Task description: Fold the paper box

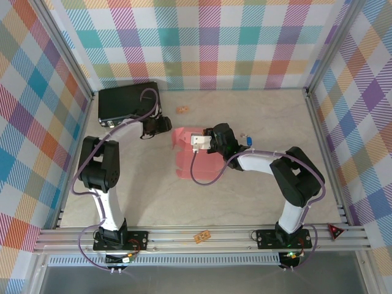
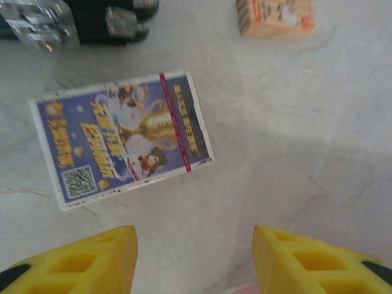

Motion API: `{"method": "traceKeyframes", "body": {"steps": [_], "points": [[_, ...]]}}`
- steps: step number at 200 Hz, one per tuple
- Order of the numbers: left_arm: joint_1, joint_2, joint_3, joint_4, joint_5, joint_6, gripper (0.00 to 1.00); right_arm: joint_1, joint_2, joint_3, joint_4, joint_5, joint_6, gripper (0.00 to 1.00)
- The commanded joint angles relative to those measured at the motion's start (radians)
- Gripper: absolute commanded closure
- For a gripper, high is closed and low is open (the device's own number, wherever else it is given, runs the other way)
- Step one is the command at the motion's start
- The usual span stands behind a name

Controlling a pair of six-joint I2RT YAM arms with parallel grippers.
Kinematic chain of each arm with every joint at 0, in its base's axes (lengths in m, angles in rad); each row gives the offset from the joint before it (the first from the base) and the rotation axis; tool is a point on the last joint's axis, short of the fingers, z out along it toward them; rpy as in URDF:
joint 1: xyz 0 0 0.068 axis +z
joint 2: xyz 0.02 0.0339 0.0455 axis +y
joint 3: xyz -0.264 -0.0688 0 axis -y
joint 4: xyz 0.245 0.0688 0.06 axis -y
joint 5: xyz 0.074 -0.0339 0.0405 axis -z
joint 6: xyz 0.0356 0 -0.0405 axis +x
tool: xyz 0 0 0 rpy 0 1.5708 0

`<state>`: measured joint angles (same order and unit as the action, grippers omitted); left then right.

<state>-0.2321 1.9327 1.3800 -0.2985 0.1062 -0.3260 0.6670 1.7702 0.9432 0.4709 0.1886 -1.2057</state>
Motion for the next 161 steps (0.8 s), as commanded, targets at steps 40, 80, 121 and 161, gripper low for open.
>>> {"method": "traceKeyframes", "body": {"steps": [40, 80, 121, 161], "points": [[-0.001, 0.003, 0.009, -0.096, 0.215, 0.054, 0.55, -0.004, 0.023, 0.031, -0.017, -0.023, -0.008, 1.0], [-0.003, -0.042, -0.057, -0.066, 0.312, 0.101, 0.56, -0.004, 0.035, 0.04, -0.014, -0.011, -0.003, 1.0], [-0.008, -0.04, -0.069, -0.051, 0.396, 0.119, 0.61, -0.004, 0.043, 0.045, -0.015, -0.005, -0.002, 1.0], [-0.012, -0.065, -0.112, -0.002, 0.446, 0.13, 0.66, -0.004, 0.047, 0.044, -0.02, 0.0, -0.002, 1.0]]}}
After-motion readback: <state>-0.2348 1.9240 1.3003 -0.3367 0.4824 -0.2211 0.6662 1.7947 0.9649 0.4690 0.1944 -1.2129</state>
